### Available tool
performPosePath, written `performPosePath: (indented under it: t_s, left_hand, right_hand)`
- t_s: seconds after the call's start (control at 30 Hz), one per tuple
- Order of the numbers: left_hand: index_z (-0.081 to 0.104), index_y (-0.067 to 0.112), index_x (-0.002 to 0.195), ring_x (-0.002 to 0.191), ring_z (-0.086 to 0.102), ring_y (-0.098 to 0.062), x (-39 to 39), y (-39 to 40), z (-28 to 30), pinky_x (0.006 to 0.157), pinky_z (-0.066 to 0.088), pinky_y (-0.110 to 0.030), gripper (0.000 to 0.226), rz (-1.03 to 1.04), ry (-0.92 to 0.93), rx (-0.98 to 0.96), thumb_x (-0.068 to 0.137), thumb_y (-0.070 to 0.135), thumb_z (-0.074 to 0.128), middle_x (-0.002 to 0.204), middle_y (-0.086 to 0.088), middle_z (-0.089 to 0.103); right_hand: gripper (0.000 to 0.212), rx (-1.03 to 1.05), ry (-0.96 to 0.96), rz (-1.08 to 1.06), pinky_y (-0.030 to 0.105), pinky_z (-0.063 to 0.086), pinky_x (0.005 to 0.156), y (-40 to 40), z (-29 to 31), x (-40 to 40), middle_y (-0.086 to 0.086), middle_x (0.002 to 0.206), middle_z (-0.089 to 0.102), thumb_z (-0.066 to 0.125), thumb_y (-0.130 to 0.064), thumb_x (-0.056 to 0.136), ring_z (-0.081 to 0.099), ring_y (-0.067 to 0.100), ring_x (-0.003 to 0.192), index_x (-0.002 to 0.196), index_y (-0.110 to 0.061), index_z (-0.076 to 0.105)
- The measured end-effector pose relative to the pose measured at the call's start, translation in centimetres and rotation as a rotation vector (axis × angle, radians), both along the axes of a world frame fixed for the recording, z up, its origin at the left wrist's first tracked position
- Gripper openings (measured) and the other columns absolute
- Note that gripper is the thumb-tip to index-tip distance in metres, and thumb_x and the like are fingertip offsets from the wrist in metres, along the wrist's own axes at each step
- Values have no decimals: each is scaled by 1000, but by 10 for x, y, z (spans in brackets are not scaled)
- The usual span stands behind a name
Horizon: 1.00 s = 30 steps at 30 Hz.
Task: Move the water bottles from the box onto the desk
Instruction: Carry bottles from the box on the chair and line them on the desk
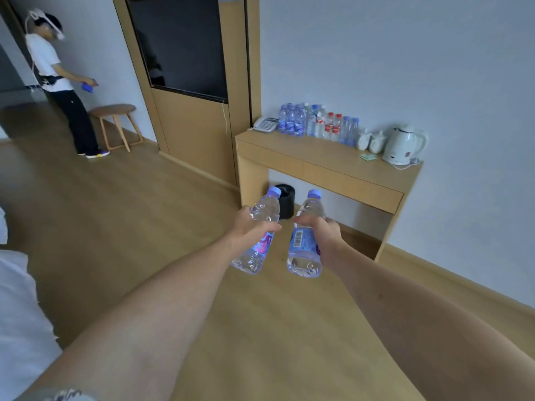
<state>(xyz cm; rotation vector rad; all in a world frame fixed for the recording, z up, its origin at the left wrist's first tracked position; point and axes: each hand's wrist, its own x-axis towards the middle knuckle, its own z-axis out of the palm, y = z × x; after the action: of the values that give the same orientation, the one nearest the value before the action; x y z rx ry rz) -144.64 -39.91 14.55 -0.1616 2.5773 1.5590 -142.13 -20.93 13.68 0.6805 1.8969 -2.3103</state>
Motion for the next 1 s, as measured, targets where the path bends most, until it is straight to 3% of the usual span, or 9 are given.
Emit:
performPosePath:
  t_s: [0.1,0.27,0.43,0.63,0.73,1.0]
  left_hand:
    - [57,25,101,87,66,-15,-55,-9,-13,67,50,-32,57,-10,-15,-38,59,50,86,101,3,67]
    - [59,22,113,97,67,-18,-161,-23,-35,89,58,-41,74,-10,-6,-48,56,63,84,107,4,67]
    - [60,25,114,97,66,-15,-280,-41,-37,76,54,-34,85,-66,-19,-45,49,77,78,109,6,67]
    - [56,34,97,92,64,-9,-391,-52,-31,68,48,-30,71,-95,-49,7,47,80,77,102,11,66]
    - [60,33,97,93,65,-11,-435,-52,-34,72,51,-31,69,-93,-58,69,49,80,77,101,10,68]
    - [62,37,88,85,64,-7,-566,-31,-45,62,43,-28,62,-106,-39,41,54,87,70,91,14,67]
  right_hand:
    - [45,3,-8,17,39,58,50,-7,-10,-52,17,79,71,85,-17,68,72,29,53,105,-11,60]
    - [49,29,-21,-14,37,57,48,-20,-27,-147,15,76,71,88,-21,64,72,28,51,102,-13,58]
    - [52,36,-34,-84,37,58,53,-35,-26,-253,18,85,71,88,-20,67,72,29,56,107,-11,57]
    - [51,43,-38,-129,37,58,53,-51,-19,-356,17,84,70,88,-20,69,71,30,58,109,-9,59]
    - [55,49,-61,-150,38,60,57,-55,-25,-400,17,89,72,89,-26,68,73,31,64,111,-12,59]
    - [49,-2,-57,-213,39,60,55,-33,-50,-534,12,92,72,86,-47,76,76,25,61,104,-21,56]
